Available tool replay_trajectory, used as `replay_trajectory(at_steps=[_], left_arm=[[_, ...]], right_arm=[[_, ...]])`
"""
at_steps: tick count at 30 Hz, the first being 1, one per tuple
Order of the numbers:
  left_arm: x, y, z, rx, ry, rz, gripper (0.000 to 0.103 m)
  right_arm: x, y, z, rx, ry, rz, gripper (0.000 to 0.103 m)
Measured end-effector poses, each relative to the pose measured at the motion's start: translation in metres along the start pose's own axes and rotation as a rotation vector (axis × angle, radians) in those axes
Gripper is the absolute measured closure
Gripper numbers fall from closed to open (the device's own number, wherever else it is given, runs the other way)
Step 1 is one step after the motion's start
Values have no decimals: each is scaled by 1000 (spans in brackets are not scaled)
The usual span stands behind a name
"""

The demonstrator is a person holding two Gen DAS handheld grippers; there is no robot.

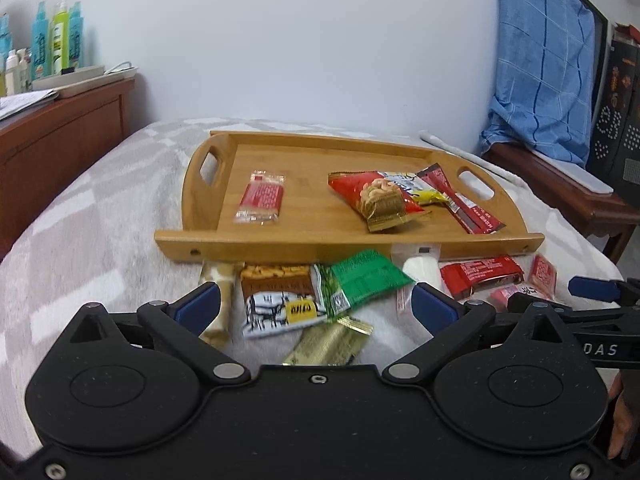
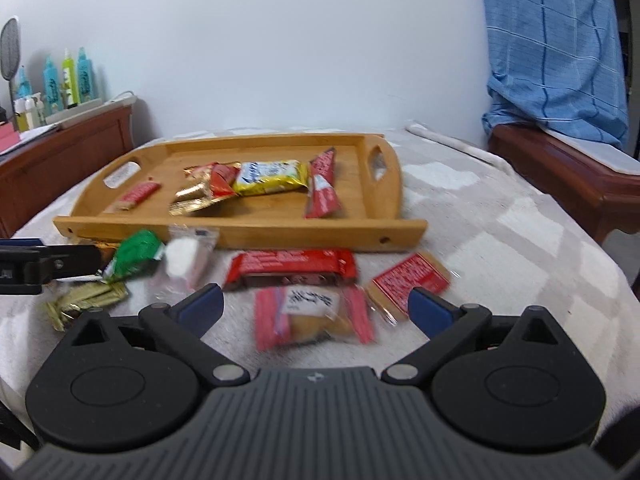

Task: Organize snacks
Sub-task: 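Pull both open tools back from the tray toward the remaining snacks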

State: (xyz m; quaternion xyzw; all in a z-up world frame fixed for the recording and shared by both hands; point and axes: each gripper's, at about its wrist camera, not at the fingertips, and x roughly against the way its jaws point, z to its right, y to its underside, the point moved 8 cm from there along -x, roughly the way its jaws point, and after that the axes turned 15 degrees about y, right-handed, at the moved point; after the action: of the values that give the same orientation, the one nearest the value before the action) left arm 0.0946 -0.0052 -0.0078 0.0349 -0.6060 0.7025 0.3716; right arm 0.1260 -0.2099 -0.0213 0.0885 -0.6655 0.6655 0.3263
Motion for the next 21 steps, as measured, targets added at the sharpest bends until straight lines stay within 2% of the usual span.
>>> replay_trajectory(at_steps=[3, 7, 9, 14, 17, 21], left_arm=[[4, 6, 2, 18, 13, 6, 1], [4, 13, 5, -7, -5, -11, 3], [4, 16, 6, -19, -8, -20, 8], [1, 23, 3, 25, 14, -49, 34], [-1, 26, 1, 41, 21, -66, 42], [-5, 29, -1, 57, 21, -81, 45]], right_arm=[[-1, 6, 4, -23, 18, -10, 0], [-1, 14, 5, -50, 26, -28, 0], [-2, 17, 4, -64, 21, -40, 0], [-2, 19, 4, -104, 1, -59, 0], [-3, 18, 4, -126, -14, -70, 0], [-6, 15, 3, -145, -21, -79, 0]])
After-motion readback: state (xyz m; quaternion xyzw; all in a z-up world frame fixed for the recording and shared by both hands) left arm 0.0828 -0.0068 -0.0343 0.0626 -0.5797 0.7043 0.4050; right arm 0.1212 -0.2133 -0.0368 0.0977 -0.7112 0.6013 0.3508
